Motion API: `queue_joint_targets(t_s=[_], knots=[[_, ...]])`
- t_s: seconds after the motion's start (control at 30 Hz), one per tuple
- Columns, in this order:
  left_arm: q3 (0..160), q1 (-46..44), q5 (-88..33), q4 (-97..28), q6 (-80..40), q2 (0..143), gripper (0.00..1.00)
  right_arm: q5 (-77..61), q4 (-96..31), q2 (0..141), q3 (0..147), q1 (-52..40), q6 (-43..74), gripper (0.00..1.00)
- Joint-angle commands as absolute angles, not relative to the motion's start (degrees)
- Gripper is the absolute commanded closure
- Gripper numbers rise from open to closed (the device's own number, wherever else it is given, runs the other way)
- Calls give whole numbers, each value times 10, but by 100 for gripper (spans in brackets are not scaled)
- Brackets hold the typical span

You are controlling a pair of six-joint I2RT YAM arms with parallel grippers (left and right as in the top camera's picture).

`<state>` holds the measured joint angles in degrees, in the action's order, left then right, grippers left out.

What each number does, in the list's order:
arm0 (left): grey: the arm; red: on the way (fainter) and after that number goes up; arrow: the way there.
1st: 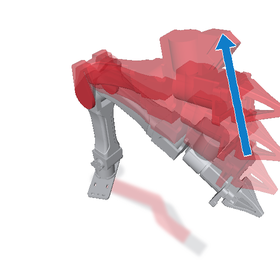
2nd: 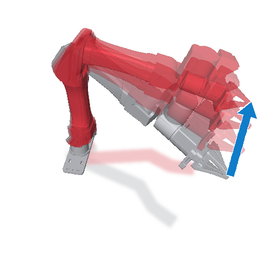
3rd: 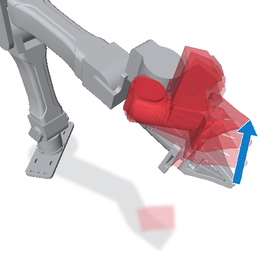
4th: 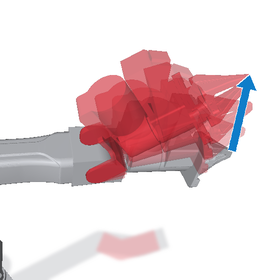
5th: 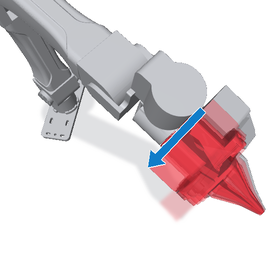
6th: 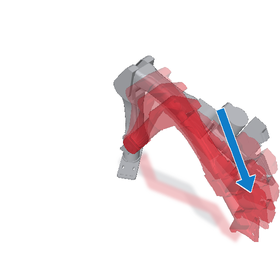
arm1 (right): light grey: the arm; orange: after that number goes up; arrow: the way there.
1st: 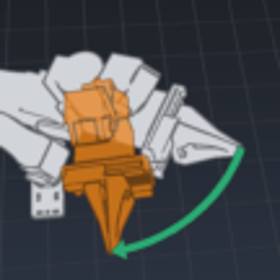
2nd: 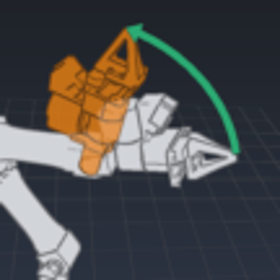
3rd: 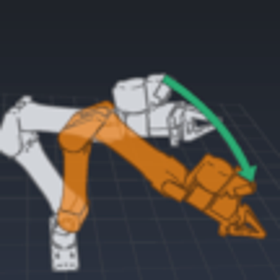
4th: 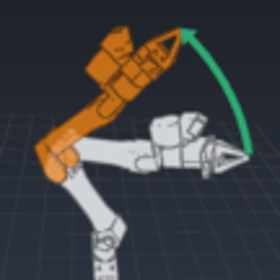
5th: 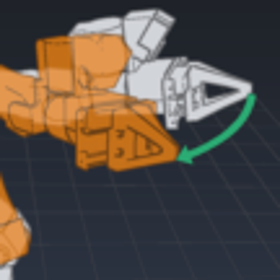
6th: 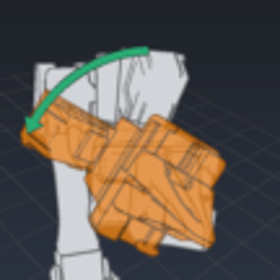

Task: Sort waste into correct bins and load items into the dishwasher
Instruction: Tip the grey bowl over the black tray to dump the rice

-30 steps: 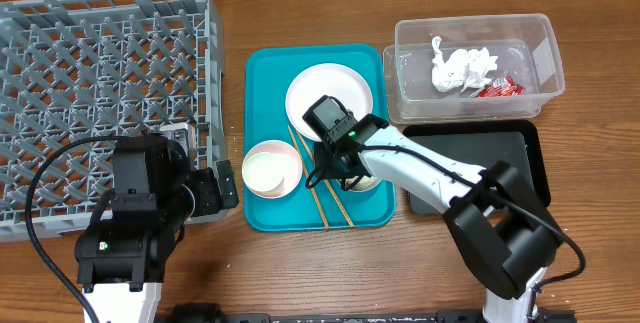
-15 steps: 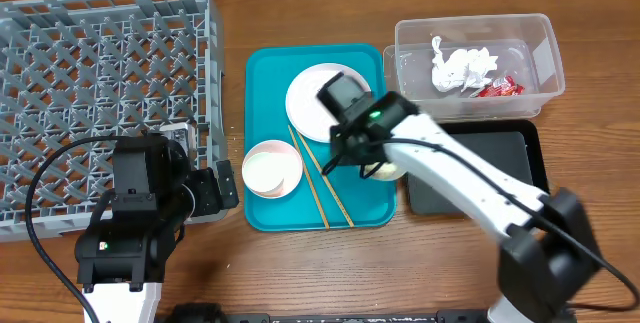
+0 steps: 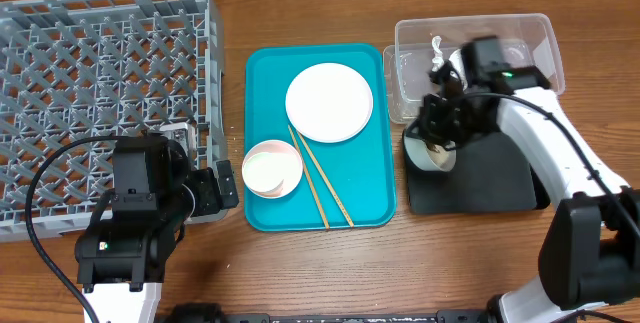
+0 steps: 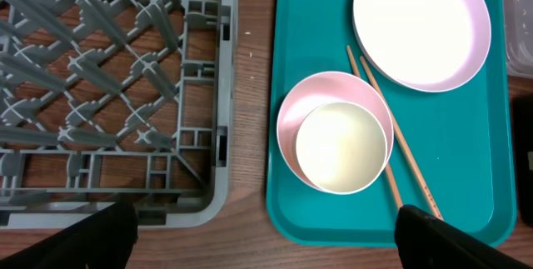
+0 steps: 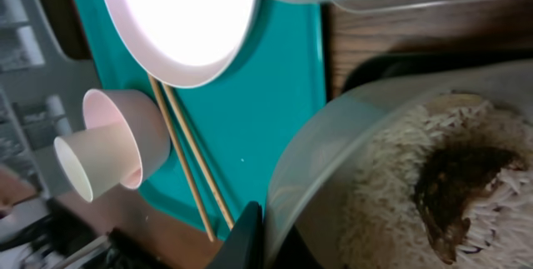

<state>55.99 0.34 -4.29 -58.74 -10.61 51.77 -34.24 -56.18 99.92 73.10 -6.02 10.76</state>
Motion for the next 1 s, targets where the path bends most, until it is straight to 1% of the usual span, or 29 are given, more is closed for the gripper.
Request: queue_joint_targets(t_s=[0.0,0.23,0.4,0.53,0.77,0.97], knots=[[572,0,-45,-587,-114,517,0,-500,-528,991,677,-9,29,96],[572,0,-45,-587,-114,517,0,-700,-408,991,567,96,28,96],[572,0,-45,-587,-114,517,0,-775,-401,991,541,158,28,96],[572,0,-45,-587,-114,517,0,-889,-401,991,540,213,32,96],[572,0,-45,-587,-114,517,0,-899,-403,991,540,263,134,96],[572,0,-45,-587,-114,517,0,-899,-394,991,540,322,266,96]])
